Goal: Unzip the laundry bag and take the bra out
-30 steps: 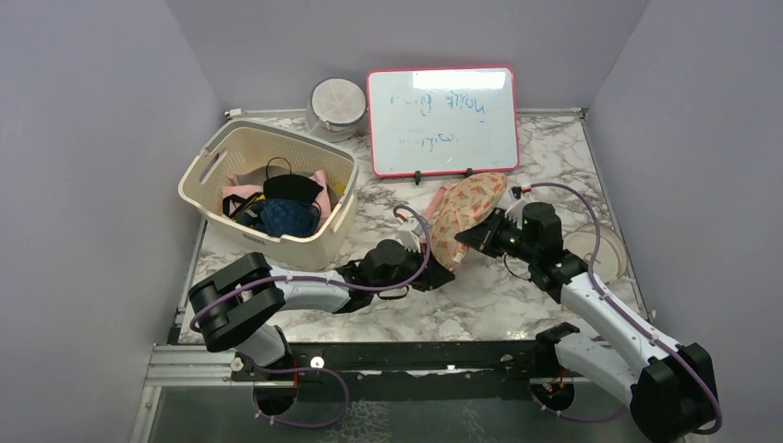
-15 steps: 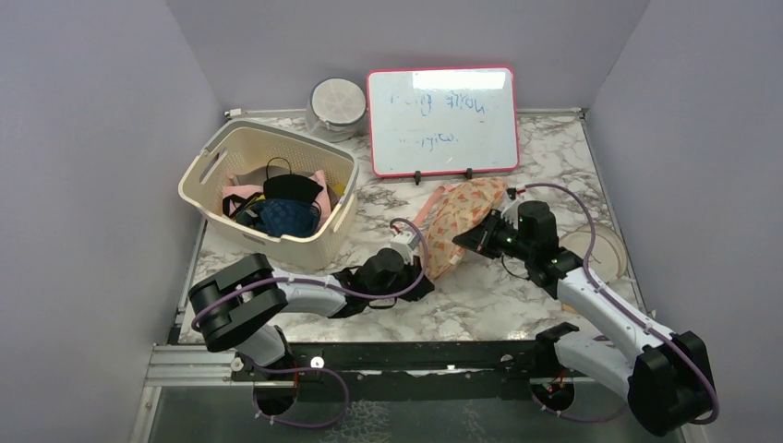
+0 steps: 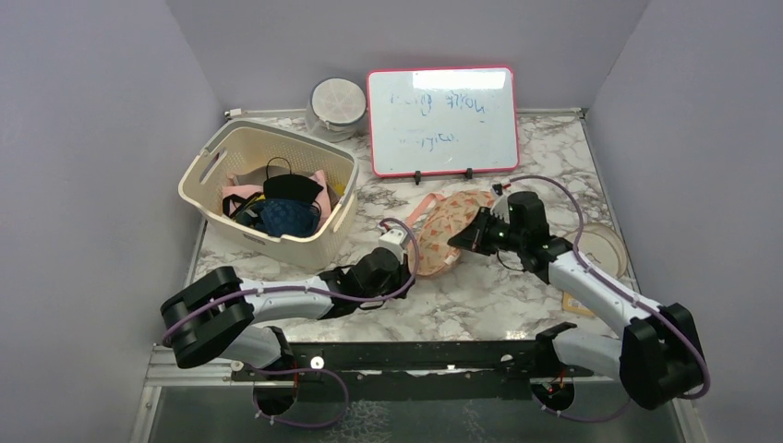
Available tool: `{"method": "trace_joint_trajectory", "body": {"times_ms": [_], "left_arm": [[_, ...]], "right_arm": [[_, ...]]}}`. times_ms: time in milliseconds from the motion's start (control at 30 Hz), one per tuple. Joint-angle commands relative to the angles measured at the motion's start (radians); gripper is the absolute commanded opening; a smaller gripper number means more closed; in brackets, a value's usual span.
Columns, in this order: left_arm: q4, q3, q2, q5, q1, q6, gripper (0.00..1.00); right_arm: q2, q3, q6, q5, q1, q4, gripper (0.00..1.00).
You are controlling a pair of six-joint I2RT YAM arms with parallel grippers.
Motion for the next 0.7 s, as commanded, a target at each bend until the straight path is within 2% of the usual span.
{"method": "trace_joint_trajectory", "body": {"times_ms": [0,33,167,200,233,400,667], "left_arm": [[-0.080,0.014,-0.017,-0.021,0.007,0.032,0.00],[-0.076,0.017,-0.016,-0.009,0.007,0.029,0.00],[-0.050,0.023,-0.014,0.020,0.007,0.022,0.00],[-0.050,0.022,-0.013,0.020,0.007,0.021,0.00],[-0.050,0.021,-0.013,0.017,0.006,0.021,0.00],[-0.043,0.016,-0.004,0.030,0.007,0.022,0.00],[-0.014,0.031,0.030,0.073,0.007,0.026,0.00]], "right_arm": [[0.108,0.068,-0.147,-0.048,-0.001,-0.050,0.04],[0.128,0.069,-0.172,-0.050,-0.001,-0.053,0.06],[0.147,0.037,-0.233,-0.021,-0.001,-0.057,0.47],[0.146,0.044,-0.246,0.006,-0.001,-0.083,0.55],[0.145,0.052,-0.256,0.042,-0.001,-0.111,0.59],[0.096,0.095,-0.297,0.243,-0.002,-0.241,0.66],[0.119,0.115,-0.271,0.196,0.008,-0.345,0.67]]}}
